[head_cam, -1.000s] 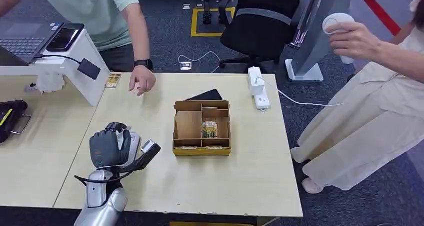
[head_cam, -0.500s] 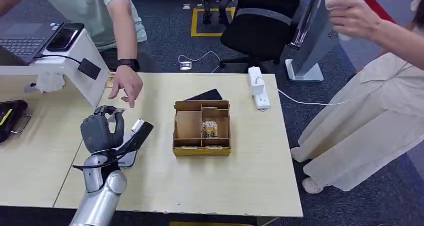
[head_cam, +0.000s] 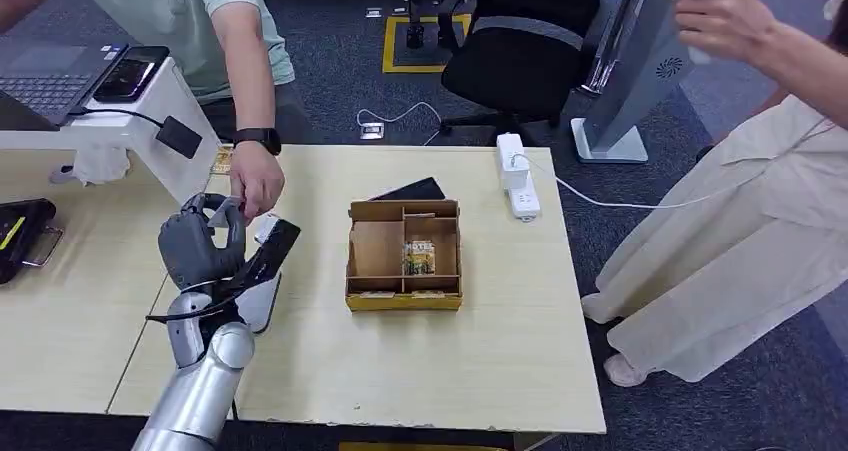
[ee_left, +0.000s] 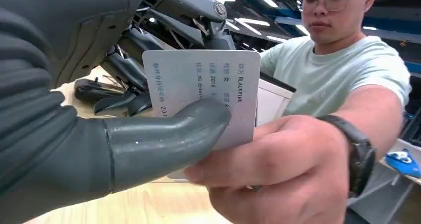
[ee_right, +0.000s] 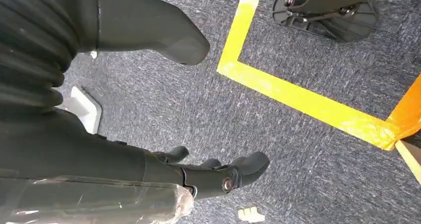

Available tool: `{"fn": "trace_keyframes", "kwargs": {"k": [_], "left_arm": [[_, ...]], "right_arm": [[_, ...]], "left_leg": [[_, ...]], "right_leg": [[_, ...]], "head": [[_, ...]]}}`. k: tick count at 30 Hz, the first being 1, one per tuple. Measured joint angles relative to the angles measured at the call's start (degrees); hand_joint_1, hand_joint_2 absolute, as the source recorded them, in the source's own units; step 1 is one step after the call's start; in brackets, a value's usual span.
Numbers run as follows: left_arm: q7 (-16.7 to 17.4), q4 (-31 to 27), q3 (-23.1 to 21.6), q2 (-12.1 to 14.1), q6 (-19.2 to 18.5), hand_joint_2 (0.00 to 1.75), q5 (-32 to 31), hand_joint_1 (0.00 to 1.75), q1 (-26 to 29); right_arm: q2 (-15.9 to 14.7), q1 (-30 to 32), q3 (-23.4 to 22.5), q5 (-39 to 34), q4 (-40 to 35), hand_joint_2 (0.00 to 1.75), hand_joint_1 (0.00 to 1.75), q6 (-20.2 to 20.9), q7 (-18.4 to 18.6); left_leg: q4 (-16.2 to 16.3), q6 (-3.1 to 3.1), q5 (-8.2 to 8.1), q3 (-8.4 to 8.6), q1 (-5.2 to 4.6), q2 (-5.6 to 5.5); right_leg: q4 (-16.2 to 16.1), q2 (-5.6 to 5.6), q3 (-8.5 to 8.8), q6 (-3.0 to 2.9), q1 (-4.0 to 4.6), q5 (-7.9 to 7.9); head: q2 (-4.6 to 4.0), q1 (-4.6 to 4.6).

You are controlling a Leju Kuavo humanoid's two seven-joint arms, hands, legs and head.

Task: Pass the card to the sensor for recognition and then transmit it.

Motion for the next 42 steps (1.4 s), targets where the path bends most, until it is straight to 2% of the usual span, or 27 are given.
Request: {"fn": "trace_keyframes", "kwargs": {"k": [9,11,12,19,20,28,36,42], "left_arm": [[0.0,0.0,-0.7,0.0,0.0,1.75,0.2,1.75,-0.5],[0.0,0.0,-1.9,0.0,-0.2,1.75,2.2,1.75,-1.1],[0.0,0.0,-3.1,0.1,-0.5,1.75,3.2,0.00,-1.4],[-0.9,-0.6,-4.5,0.1,-0.5,1.75,4.9,0.00,-1.4],[-1.0,-0.8,-4.6,0.1,-0.5,0.00,4.6,0.00,-1.4],[-1.4,-2.0,-6.0,1.5,0.0,0.00,-0.6,0.00,-0.6],[-1.4,-2.8,-6.7,2.5,0.0,0.00,-1.0,0.00,0.2],[-2.0,-3.8,-7.0,3.8,0.0,0.00,-6.4,0.00,1.2]], "right_arm": [[0.0,0.0,0.0,0.0,0.0,1.75,0.00,0.0,0.2],[0.1,-0.1,0.1,-0.2,0.0,1.75,0.00,-0.1,0.0],[0.2,-0.2,0.0,-0.3,0.0,1.75,0.00,-0.1,0.0],[0.3,-0.2,0.0,-1.0,0.0,1.75,0.00,-0.2,-0.2],[0.3,-0.2,0.1,-1.0,0.0,1.75,0.00,-0.2,-0.2],[0.3,-0.1,0.0,-1.2,0.0,1.75,0.00,-0.1,-0.4],[0.3,-0.1,0.0,-1.2,0.0,1.75,0.00,-0.1,-0.4],[0.3,-0.1,0.1,-1.2,0.0,1.75,0.00,0.0,-0.6]], "left_leg": [[0.0,0.00,0.00,0.00,0.00,0.01],[0.0,0.00,0.00,0.00,0.00,0.01],[0.0,0.00,0.00,-0.01,0.00,0.01],[0.0,0.00,0.00,-0.01,0.00,0.01],[0.0,0.00,0.00,-0.01,0.00,0.01],[0.0,0.00,0.00,-0.02,0.00,0.01],[0.0,0.01,0.00,-0.03,0.00,0.01],[0.0,0.01,0.00,-0.03,0.00,0.01]], "right_leg": [[0.0,0.02,0.00,0.01,0.00,0.02],[0.0,0.02,-0.01,0.01,0.00,0.02],[0.0,0.02,0.00,0.01,0.00,0.02],[0.0,0.01,0.00,0.02,0.00,0.02],[0.0,0.01,-0.01,0.02,0.00,0.02],[0.0,0.01,-0.01,0.02,0.00,0.02],[0.0,0.01,0.00,0.04,0.00,0.04],[0.0,0.03,0.00,0.05,0.00,0.04]], "head": [[0.00,0.00],[0.00,0.00],[-0.02,0.00],[0.00,0.00],[-0.02,0.00],[0.00,0.00],[-0.02,0.00],[-0.02,0.00]]}}
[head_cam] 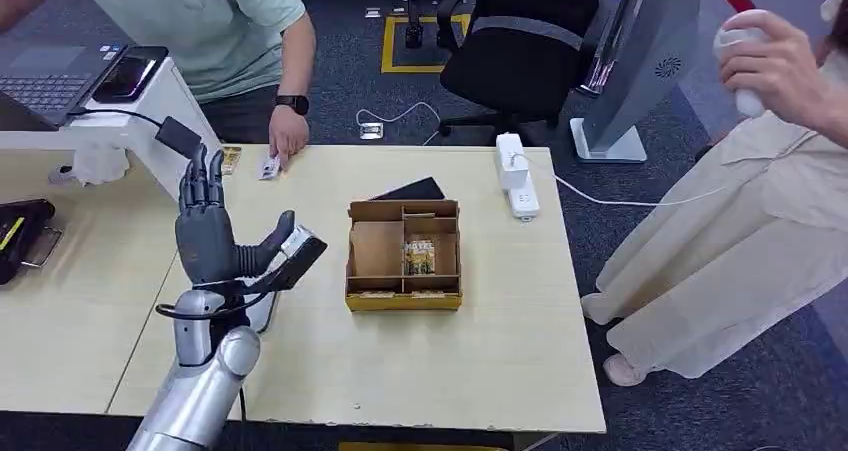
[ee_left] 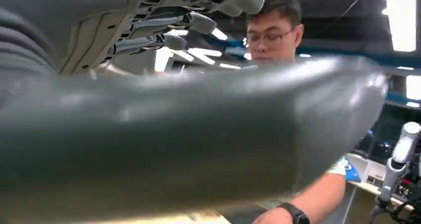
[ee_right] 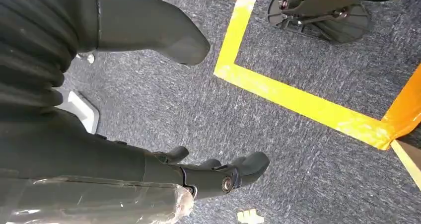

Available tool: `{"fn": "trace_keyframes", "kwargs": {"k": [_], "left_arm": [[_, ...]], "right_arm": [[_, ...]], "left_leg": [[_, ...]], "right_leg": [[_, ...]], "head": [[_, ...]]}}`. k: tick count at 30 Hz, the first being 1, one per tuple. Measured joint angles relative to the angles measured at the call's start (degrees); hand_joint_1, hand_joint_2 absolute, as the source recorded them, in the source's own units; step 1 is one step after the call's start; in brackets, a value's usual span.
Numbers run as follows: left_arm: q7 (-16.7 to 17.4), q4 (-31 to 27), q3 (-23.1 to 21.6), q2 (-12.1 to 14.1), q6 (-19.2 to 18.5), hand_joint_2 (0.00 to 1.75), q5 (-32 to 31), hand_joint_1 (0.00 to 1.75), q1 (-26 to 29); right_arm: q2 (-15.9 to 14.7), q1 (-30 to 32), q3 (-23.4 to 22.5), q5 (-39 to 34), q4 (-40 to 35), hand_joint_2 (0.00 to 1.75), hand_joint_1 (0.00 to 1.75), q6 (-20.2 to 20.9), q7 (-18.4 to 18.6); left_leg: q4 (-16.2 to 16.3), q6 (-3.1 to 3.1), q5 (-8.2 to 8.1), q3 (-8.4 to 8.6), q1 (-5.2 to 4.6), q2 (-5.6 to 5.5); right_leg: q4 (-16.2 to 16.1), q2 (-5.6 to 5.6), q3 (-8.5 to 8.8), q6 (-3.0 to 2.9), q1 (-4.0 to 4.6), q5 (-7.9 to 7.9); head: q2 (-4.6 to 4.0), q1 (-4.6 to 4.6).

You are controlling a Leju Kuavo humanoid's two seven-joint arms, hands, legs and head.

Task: Pass the card to the sensor for recognition and then transmit it.

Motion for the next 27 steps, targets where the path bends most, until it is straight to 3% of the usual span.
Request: {"fn": "trace_keyframes", "kwargs": {"k": [3,4,10,16,22,27], "left_arm": [[-1.1,-0.9,-0.1,1.3,0.0,0.00,-1.8,0.00,1.1],[-1.3,-1.1,-0.1,1.7,0.0,1.75,-2.9,0.00,1.5],[-5.3,-3.7,0.3,3.3,0.0,1.75,-10.0,0.00,5.3],[-6.9,-6.7,0.4,4.7,0.0,1.75,-16.4,0.00,9.6],[-5.6,-7.6,0.0,7.1,0.0,1.75,-14.4,0.00,11.5],[-3.4,-7.3,-4.1,10.6,-1.4,1.75,-10.7,0.00,13.1]], "right_arm": [[0.0,0.0,0.0,0.0,0.0,1.75,0.00,0.2,-0.2],[0.0,0.0,0.1,0.0,0.0,1.75,0.00,0.2,-0.2],[0.0,0.0,0.1,-0.8,0.0,1.75,0.00,0.2,-0.6],[0.0,0.0,0.1,-1.0,0.0,1.75,0.00,0.3,-0.8],[0.0,0.0,0.0,-1.0,0.0,1.75,0.00,0.4,-0.8],[0.0,0.0,0.0,-1.2,0.0,1.75,0.00,1.0,-0.9]], "left_leg": [[0.0,0.00,0.00,0.00,0.00,0.01],[0.0,0.00,0.00,0.00,0.01,0.01],[0.0,0.00,0.00,-0.02,0.00,0.01],[0.0,0.00,0.00,-0.03,-0.01,0.00],[0.0,0.00,0.00,-0.02,0.00,0.00],[0.0,0.00,0.00,-0.02,0.01,0.01]], "right_leg": [[0.0,0.00,-0.01,0.00,0.00,0.00],[0.0,-0.01,-0.01,0.00,0.00,0.00],[0.0,-0.01,-0.01,0.00,0.00,-0.01],[0.0,-0.01,-0.01,0.01,0.00,-0.01],[0.0,-0.02,-0.01,0.00,0.00,-0.01],[0.0,0.00,-0.03,0.00,0.00,-0.01]], "head": [[0.02,0.00],[0.00,0.00],[0.02,0.00],[0.02,0.00],[0.02,0.00],[0.00,0.00]]}}
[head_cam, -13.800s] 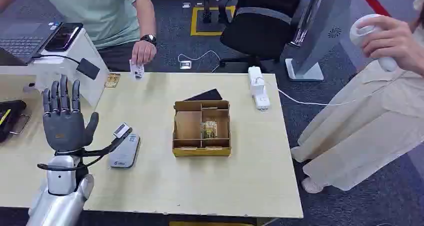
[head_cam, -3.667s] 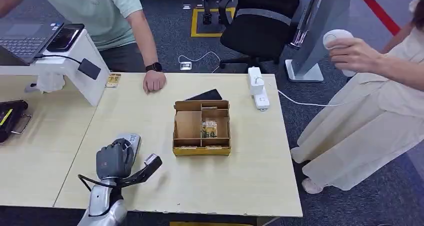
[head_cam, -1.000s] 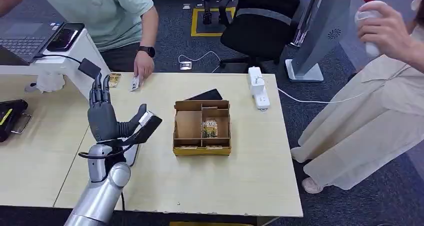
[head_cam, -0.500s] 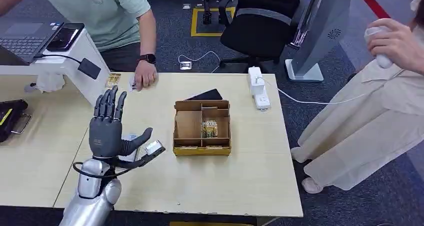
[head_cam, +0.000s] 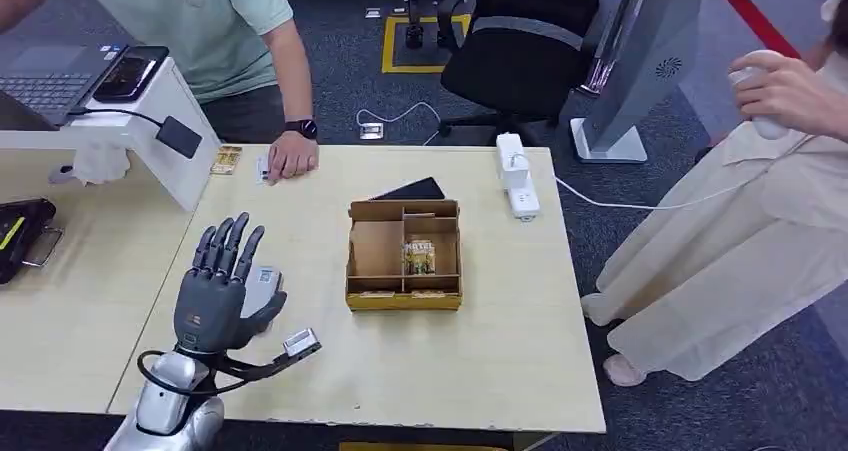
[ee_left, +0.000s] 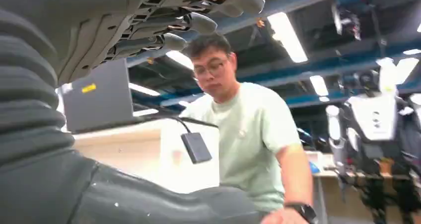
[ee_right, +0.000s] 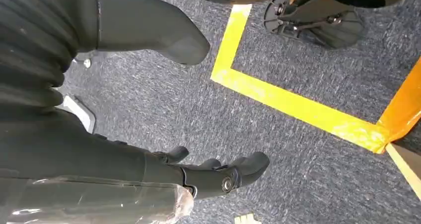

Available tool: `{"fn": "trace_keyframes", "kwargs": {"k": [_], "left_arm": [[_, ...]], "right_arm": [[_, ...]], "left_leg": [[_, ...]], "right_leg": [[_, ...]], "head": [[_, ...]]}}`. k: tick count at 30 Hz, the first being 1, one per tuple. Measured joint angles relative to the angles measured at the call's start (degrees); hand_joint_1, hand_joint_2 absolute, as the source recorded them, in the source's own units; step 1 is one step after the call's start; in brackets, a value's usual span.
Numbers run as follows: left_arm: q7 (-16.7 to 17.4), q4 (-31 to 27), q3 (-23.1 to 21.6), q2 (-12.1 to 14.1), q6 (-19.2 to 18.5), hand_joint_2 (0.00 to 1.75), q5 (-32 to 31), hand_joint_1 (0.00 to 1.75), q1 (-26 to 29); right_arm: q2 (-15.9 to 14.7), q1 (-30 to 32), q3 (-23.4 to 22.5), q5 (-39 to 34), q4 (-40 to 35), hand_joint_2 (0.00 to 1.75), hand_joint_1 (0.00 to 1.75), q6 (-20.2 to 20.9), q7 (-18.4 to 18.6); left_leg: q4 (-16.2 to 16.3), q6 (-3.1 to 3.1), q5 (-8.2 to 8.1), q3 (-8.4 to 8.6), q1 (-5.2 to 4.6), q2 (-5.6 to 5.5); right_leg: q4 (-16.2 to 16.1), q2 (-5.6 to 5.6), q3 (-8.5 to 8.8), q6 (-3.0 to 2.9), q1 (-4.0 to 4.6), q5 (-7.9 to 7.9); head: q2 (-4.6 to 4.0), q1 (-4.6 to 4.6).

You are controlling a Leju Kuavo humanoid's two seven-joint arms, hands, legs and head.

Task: Pass the card to the sensor for recognition and then transmit it.

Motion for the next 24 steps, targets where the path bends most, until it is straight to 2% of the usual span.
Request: {"fn": "trace_keyframes", "kwargs": {"k": [3,6,8,20,24], "left_arm": [[0.6,0.0,-1.8,0.9,-3.1,1.75,3.2,0.00,0.3],[1.1,0.2,-3.9,1.4,-9.7,1.75,6.4,0.00,0.1],[1.1,0.4,-5.5,1.8,-12.6,1.75,7.7,0.00,-0.1],[0.5,2.2,-11.6,2.8,-18.3,1.75,10.1,0.00,-0.8],[0.5,2.9,-13.2,2.8,-19.0,1.75,10.9,0.00,-1.3]], "right_arm": [[0.0,0.0,0.0,-0.3,0.0,1.75,0.00,0.0,0.0],[0.0,0.0,0.0,-0.6,0.0,1.75,0.00,0.0,0.0],[0.0,0.0,0.0,-0.6,0.0,1.75,0.00,0.0,0.0],[0.0,-0.2,0.0,-0.6,0.0,1.75,0.00,0.3,0.5],[0.0,-0.3,0.0,-0.6,-0.1,1.75,0.00,0.3,0.5]], "left_leg": [[0.0,0.00,0.00,-0.02,-0.01,-0.01],[0.0,0.00,0.00,-0.02,-0.03,0.00],[0.0,0.01,0.00,-0.03,-0.04,-0.01],[0.0,0.01,0.00,-0.02,-0.01,0.00],[0.0,0.01,0.00,-0.02,-0.02,0.00]], "right_leg": [[0.0,0.00,0.00,0.00,0.00,0.00],[0.0,0.00,0.00,0.01,0.00,0.01],[0.0,0.00,0.00,0.03,0.00,0.02],[0.0,0.00,0.00,0.03,0.00,0.02],[0.0,0.00,0.00,0.03,0.00,0.02]], "head": [[0.00,0.00],[0.00,0.00],[0.00,0.00],[0.00,0.00],[0.00,0.00]]}}
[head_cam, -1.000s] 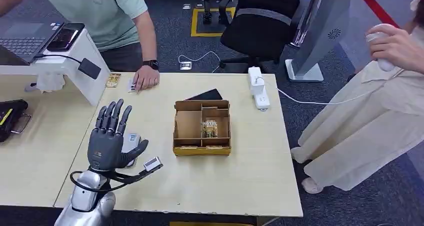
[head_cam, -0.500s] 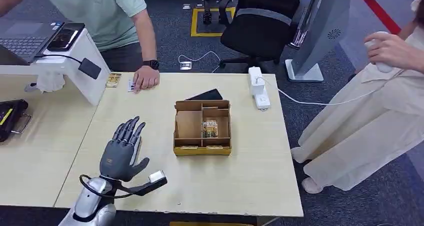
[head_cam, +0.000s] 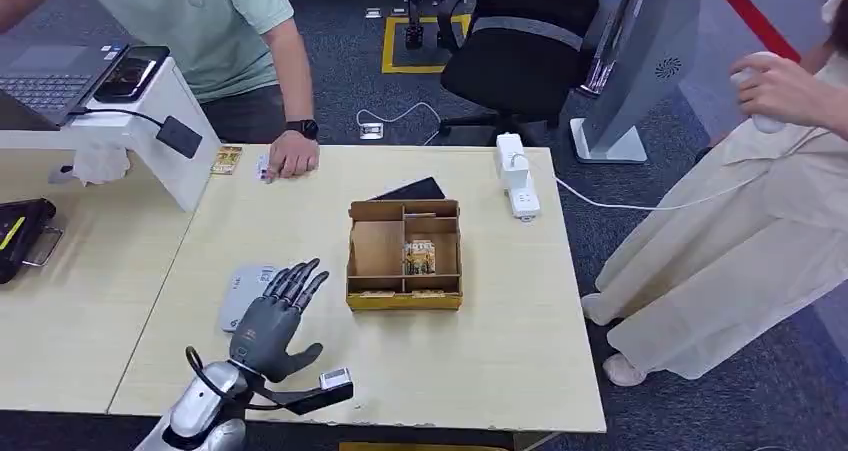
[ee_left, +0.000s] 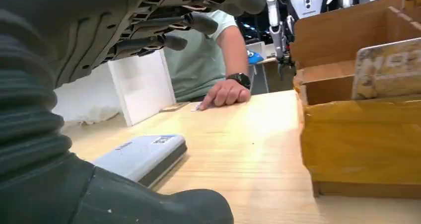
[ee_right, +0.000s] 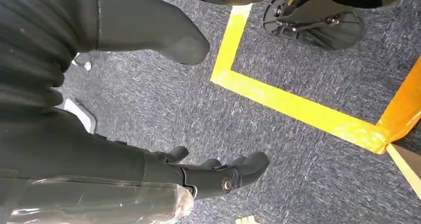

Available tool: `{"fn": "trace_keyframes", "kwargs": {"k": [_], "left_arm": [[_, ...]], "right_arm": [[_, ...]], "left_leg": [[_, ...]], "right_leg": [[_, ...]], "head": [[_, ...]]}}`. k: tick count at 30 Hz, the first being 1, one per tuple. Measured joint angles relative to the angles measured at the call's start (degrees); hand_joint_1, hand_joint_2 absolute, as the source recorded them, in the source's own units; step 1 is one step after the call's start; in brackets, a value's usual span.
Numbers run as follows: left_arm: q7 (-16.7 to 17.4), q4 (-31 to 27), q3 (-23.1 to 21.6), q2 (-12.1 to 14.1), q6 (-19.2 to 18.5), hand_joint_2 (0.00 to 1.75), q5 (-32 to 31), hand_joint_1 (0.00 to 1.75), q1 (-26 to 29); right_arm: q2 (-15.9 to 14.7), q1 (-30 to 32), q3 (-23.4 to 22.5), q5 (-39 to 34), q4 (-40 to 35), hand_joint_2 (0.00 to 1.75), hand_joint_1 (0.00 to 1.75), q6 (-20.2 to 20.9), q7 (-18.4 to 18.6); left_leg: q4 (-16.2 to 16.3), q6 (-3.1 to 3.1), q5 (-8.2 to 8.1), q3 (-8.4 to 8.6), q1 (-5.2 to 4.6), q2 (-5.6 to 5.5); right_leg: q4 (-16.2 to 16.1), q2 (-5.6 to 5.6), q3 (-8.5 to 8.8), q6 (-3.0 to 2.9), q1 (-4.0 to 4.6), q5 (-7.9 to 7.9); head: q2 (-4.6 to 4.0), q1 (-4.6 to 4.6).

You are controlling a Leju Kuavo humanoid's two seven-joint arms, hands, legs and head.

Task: Pass the card to the sensor for recognition and then transmit it.

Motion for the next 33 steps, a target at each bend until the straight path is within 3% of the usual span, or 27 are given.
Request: {"fn": "trace_keyframes", "kwargs": {"k": [14,33], "left_arm": [[0.1,0.8,-1.1,-0.4,-0.4,1.75,1.3,0.00,-0.3],[1.6,3.0,-3.8,-7.8,2.9,1.75,4.3,0.00,-4.6]], "right_arm": [[0.0,-0.1,0.0,0.0,0.0,1.75,0.00,0.0,0.0],[0.0,-0.2,0.9,0.9,0.0,1.75,0.00,0.0,0.7]], "left_leg": [[0.0,0.02,0.01,0.00,-0.01,0.00],[0.0,0.03,0.01,-0.01,-0.02,0.00]], "right_leg": [[0.0,0.00,0.00,0.00,0.00,0.00],[0.0,-0.01,0.00,0.05,-0.01,0.03]], "head": [[0.02,0.00],[0.00,0.00]]}}
